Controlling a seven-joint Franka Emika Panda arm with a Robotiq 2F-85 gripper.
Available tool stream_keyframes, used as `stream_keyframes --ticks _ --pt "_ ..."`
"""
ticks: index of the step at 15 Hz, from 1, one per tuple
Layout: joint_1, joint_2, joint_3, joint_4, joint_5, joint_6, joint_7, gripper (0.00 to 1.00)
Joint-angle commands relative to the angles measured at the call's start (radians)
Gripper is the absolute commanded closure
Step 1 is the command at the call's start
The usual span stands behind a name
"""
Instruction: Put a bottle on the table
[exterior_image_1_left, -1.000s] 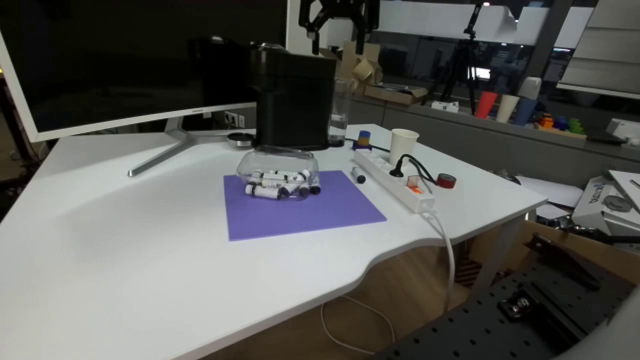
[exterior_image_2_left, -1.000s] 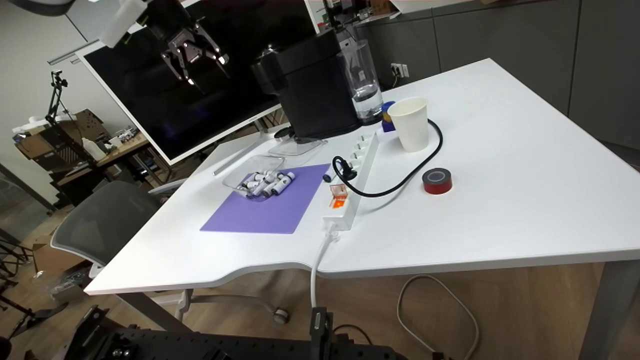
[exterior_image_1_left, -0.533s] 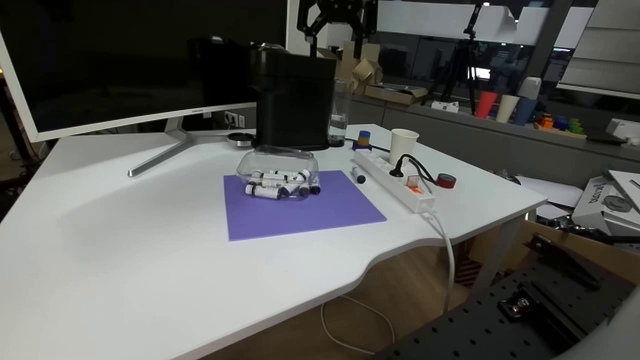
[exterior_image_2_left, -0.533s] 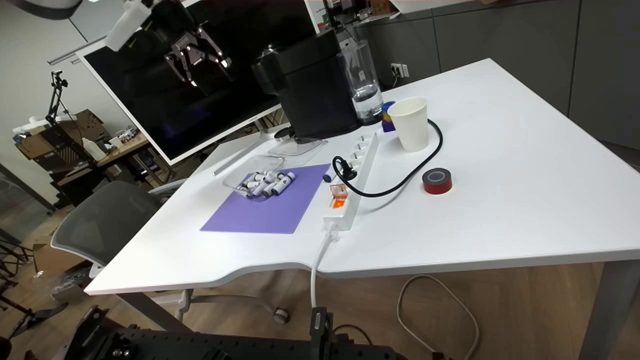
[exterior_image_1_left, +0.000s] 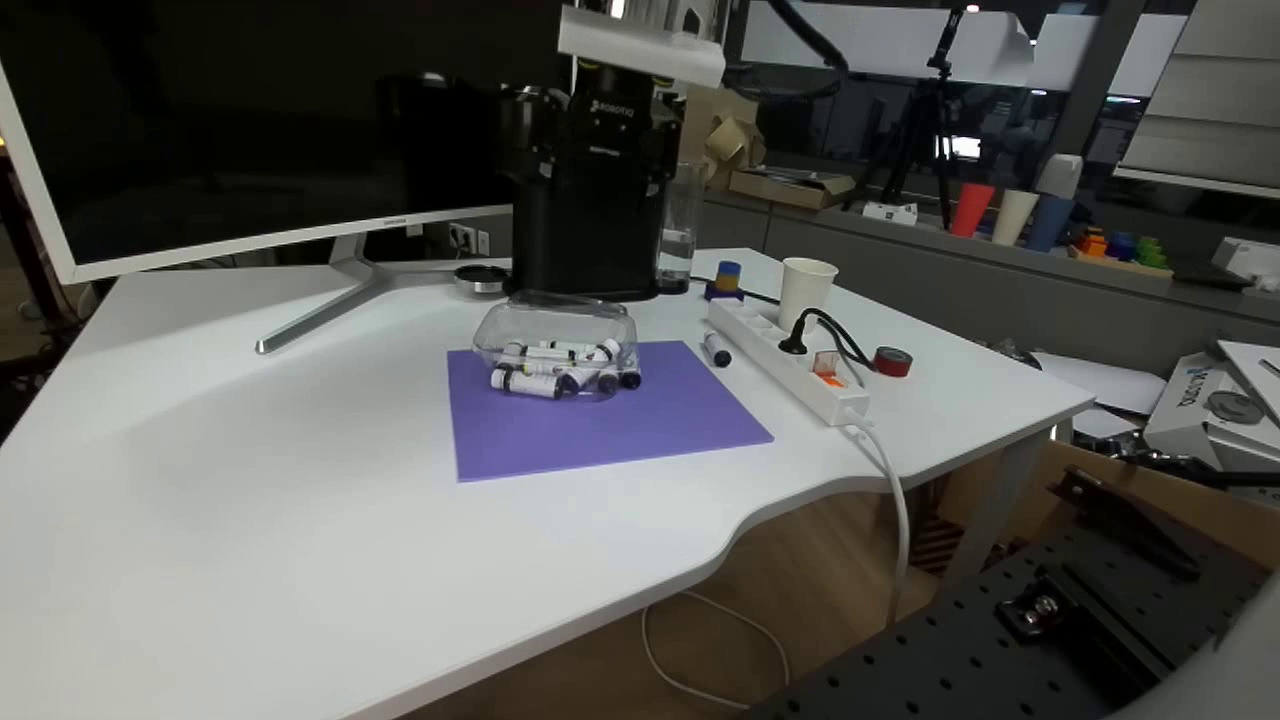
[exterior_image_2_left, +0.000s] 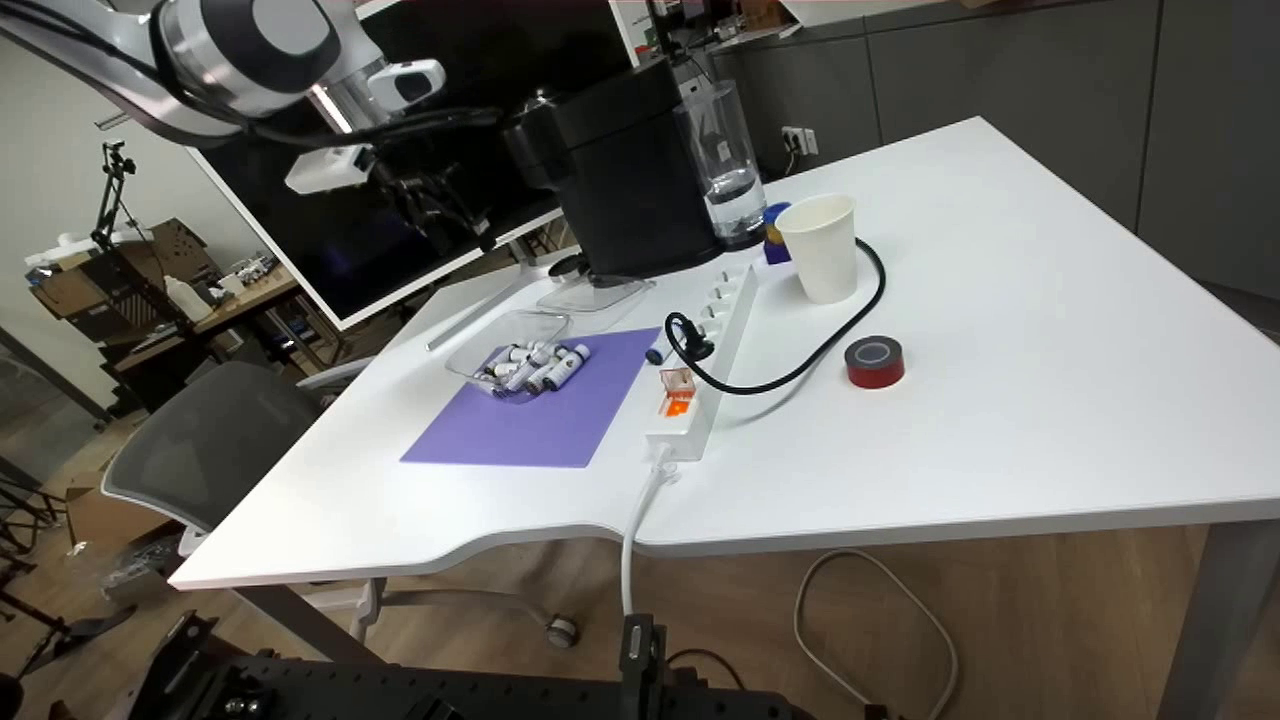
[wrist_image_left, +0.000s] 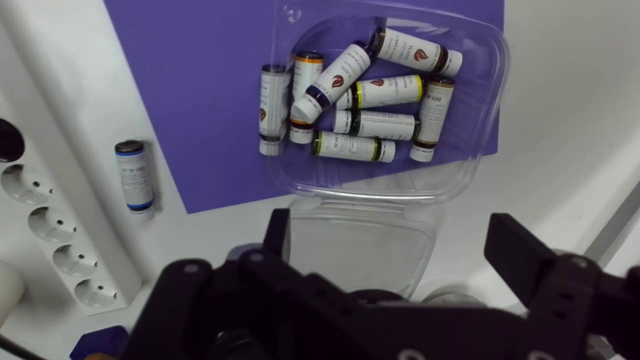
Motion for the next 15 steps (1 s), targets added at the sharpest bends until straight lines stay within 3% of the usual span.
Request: stream_keyframes --ticks 1,4,15 --pt "0.020 0.080 0.002 0.046 0.084 0.018 0.031 0.00" --pt "0.033 0.119 0.017 0.050 0.152 -0.012 0.027 0.00" --pt "0.031 0.184 -0.022 0.050 0.145 0.007 0.007 0.00"
